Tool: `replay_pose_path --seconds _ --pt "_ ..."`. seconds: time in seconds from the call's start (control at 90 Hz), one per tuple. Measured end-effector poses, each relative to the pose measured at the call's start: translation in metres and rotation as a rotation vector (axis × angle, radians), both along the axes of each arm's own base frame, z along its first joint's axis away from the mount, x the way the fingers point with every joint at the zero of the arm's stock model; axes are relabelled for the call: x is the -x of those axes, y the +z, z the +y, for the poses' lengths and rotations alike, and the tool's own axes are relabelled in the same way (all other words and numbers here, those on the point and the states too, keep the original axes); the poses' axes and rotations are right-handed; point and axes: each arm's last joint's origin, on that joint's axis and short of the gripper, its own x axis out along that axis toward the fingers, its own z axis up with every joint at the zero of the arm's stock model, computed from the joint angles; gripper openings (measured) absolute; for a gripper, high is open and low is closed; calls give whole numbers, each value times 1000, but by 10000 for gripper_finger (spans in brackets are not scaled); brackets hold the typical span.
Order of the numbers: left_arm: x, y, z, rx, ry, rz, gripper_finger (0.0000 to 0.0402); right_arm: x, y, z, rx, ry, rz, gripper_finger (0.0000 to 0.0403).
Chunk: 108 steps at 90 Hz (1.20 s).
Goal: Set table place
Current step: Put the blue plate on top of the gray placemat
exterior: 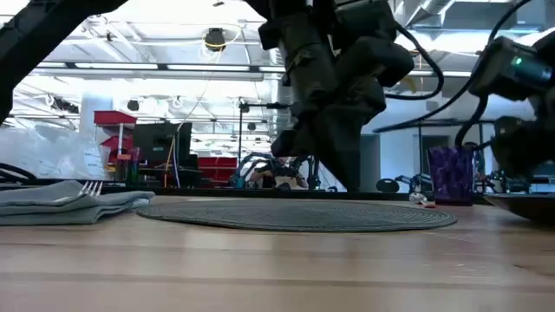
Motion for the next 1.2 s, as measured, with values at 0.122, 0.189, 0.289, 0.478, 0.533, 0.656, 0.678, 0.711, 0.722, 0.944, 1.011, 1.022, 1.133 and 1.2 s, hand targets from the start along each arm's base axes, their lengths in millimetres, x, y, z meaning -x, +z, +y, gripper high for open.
replay_pose_path --seconds 0.122,0.189,0.289,0.478,0.533,0.656,0.678,0.711,0.722,0.944,1.011,1.022,1.133,1.2 --pt "-6 3 -1 15 18 -68 0 -14 -7 0 -49 -22 -42 0" --pt "-11 5 -1 38 34 -115 0 -25 -8 -3 -51 -57 -101 0" --pt "-16 4 -2 78 87 -167 0 -34 -12 -8 -48 -108 -138 0" --pt "-12 -10 -1 135 210 -103 0 -40 -15 -18 -62 -150 -165 0" --pt "-11 -12 -1 142 232 -89 3 -42 -13 -21 -53 -150 -187 0" --pt "-16 -9 -2 161 253 -137 17 -45 -11 -26 -30 -166 -214 0" --pt "-17 -9 -2 164 256 -149 21 -45 -11 -26 -30 -168 -213 0" --pt "-19 -8 -2 171 259 -168 28 -45 -11 -27 -33 -170 -211 0" --pt "-19 -7 -2 173 260 -175 31 -45 -11 -27 -34 -170 -212 0" --pt "-14 2 -6 160 259 -160 111 -43 -13 -26 -28 -165 -197 0" --pt "-9 7 -10 107 268 -150 135 -41 -14 -25 -21 -165 -192 0" --pt "-8 9 -10 96 271 -153 138 -41 -14 -25 -21 -165 -193 0" --pt "-6 32 -14 68 279 -235 152 -41 -14 -26 -21 -172 -195 0" --pt "-12 36 -17 112 267 -307 151 -42 -14 -30 -11 -189 -208 0"
